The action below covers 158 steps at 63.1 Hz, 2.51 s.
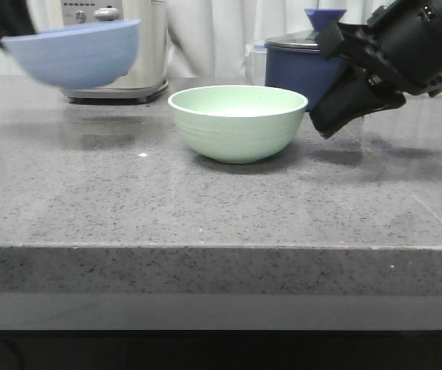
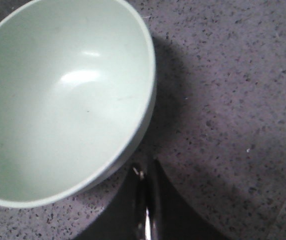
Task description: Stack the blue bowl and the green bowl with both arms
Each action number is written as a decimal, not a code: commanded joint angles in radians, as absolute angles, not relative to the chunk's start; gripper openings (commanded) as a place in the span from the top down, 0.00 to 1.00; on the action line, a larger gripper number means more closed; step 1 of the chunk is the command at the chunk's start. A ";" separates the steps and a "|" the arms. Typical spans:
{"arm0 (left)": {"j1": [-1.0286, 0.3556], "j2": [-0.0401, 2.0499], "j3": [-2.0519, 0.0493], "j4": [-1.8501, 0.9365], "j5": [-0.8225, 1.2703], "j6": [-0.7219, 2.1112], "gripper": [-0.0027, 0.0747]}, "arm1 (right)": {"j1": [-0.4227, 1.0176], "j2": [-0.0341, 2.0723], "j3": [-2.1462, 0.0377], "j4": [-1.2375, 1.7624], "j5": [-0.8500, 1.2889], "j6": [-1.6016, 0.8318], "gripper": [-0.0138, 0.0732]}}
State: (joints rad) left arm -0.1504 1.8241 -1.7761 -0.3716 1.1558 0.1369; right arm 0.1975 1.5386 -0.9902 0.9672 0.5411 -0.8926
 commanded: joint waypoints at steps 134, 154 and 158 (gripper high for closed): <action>-0.555 1.310 -1.481 0.091 1.012 -0.086 0.42 | 0.193 1.506 -1.016 1.005 0.526 -0.904 0.91; -0.555 0.979 -1.119 0.111 0.916 -0.164 0.42 | 0.193 1.507 -1.016 0.996 0.533 -0.904 0.91; -0.555 0.928 -1.064 0.111 0.916 -0.192 0.42 | 0.191 1.504 -1.018 0.973 0.543 -0.904 0.91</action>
State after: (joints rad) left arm -0.5499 1.0111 -1.1043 0.1027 0.9876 -0.1423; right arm 0.1975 1.5386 -0.9902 0.9672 0.5411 -0.8926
